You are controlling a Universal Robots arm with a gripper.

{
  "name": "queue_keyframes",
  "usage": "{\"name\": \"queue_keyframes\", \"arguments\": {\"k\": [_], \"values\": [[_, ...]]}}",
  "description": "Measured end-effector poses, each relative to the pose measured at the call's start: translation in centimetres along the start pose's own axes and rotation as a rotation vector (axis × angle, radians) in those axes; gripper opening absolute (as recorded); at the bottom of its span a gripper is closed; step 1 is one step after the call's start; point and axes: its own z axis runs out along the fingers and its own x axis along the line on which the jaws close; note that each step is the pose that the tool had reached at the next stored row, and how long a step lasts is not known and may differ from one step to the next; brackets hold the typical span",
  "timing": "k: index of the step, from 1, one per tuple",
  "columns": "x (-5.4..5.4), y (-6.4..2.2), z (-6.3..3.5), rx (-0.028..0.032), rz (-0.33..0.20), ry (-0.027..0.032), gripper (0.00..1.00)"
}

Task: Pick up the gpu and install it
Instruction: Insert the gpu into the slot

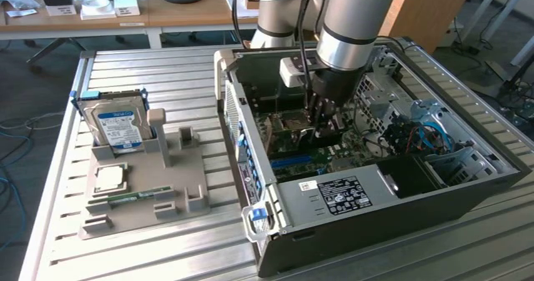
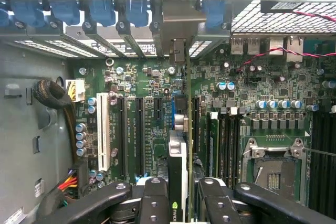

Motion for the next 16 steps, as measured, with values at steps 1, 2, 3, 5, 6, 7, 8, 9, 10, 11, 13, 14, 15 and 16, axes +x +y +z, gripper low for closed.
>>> {"name": "queue_keyframes", "arguments": {"k": [1,2,3,5,6,7,8,9,10,11,13,14,15,16], "values": [[-0.01,-0.54,0.0,-0.0001,0.0,0.0,0.27],[-0.01,-0.54,0.0,-0.0001,0.0,0.0001,0.27],[-0.01,-0.55,0.0,-0.0001,0.0,0.0001,0.27],[-0.01,-0.55,0.0,-0.0001,0.0,0.0001,0.27],[-0.01,-0.57,0.0,-0.0001,0.0,0.0001,0.27],[0.0,-0.6,0.0,-0.0002,0.0,0.0001,0.27],[0.0,-0.63,0.0,-0.0001,0.0,0.0001,0.27],[0.0,-0.65,0.0,-0.0001,0.0,0.0001,0.27],[0.0,-0.65,0.0,-0.0001,0.0,0.0001,0.27],[0.0,-0.65,0.0,0.0,0.0,0.0001,0.27],[-0.01,-0.65,0.01,-0.0001,0.0,0.0001,0.27],[-0.01,-0.66,0.02,-0.0001,0.0,0.0002,0.27],[-0.01,-0.65,0.05,-0.0001,0.0,0.0001,0.27],[0.0,-0.65,0.08,0.0,0.0,0.0001,0.27]]}}
